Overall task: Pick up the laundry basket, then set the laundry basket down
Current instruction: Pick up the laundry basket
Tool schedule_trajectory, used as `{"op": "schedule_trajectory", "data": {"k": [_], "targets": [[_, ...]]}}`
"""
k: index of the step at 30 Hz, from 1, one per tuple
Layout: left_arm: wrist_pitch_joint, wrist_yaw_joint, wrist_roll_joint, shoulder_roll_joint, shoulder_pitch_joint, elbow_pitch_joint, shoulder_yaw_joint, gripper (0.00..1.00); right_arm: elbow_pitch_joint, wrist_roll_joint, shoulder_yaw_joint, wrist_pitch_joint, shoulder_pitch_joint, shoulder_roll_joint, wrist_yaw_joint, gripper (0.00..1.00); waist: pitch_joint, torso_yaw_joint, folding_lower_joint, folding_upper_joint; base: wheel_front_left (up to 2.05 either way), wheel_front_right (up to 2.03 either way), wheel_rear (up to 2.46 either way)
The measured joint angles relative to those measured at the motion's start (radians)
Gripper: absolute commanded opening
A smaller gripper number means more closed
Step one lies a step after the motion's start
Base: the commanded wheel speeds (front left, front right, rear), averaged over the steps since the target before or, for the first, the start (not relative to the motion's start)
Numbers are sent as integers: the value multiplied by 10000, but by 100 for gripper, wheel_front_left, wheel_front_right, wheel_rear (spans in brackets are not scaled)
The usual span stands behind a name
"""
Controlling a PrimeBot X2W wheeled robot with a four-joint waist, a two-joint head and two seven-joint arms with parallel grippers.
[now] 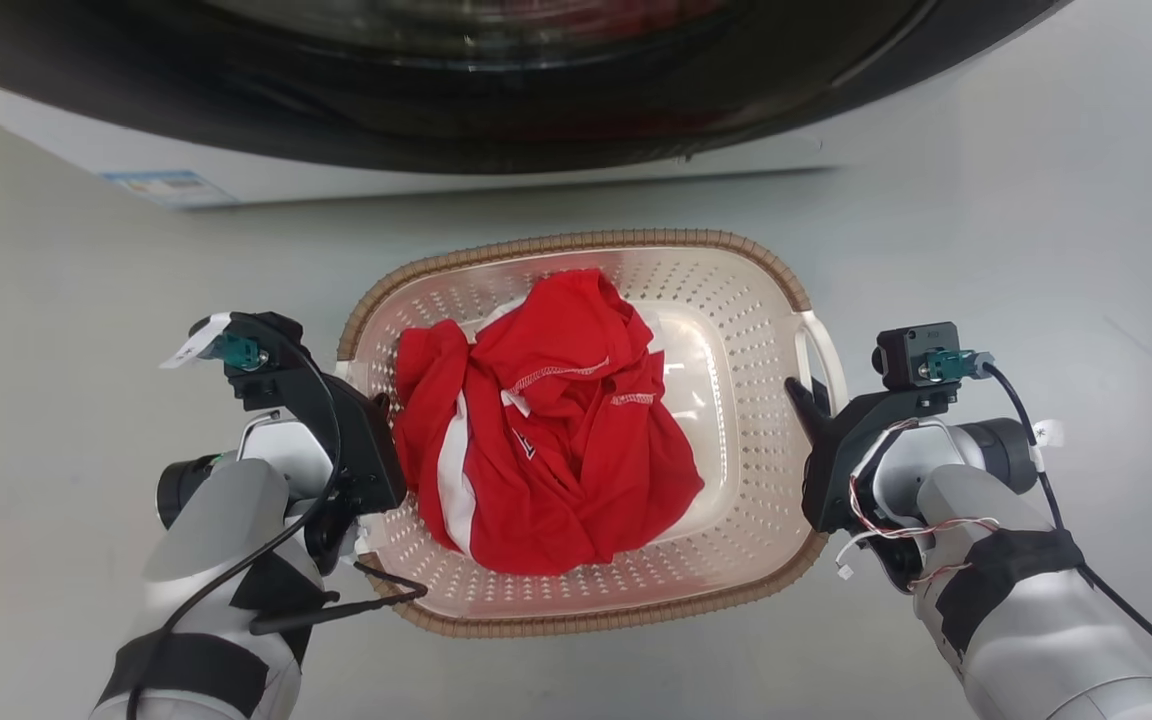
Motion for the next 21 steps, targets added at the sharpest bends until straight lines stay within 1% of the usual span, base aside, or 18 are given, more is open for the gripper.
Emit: {"op": "schedule_trajectory", "data": {"k": [9,11,21], "targets": [[890,2,-387,8,23,148,-56,0,215,610,303,792,50,21,0,0,-1190,-6,-1,-2,0,0,0],[976,2,-389,8,34,165,-69,0,236,663,330,886,56,25,0,0,-1313,-10,-1,-2,0,0,0],[1918,12,-621,33,233,316,-121,0,341,1475,602,2015,219,42,-2,0,-2473,-85,-1,-2,0,0,0]]}}
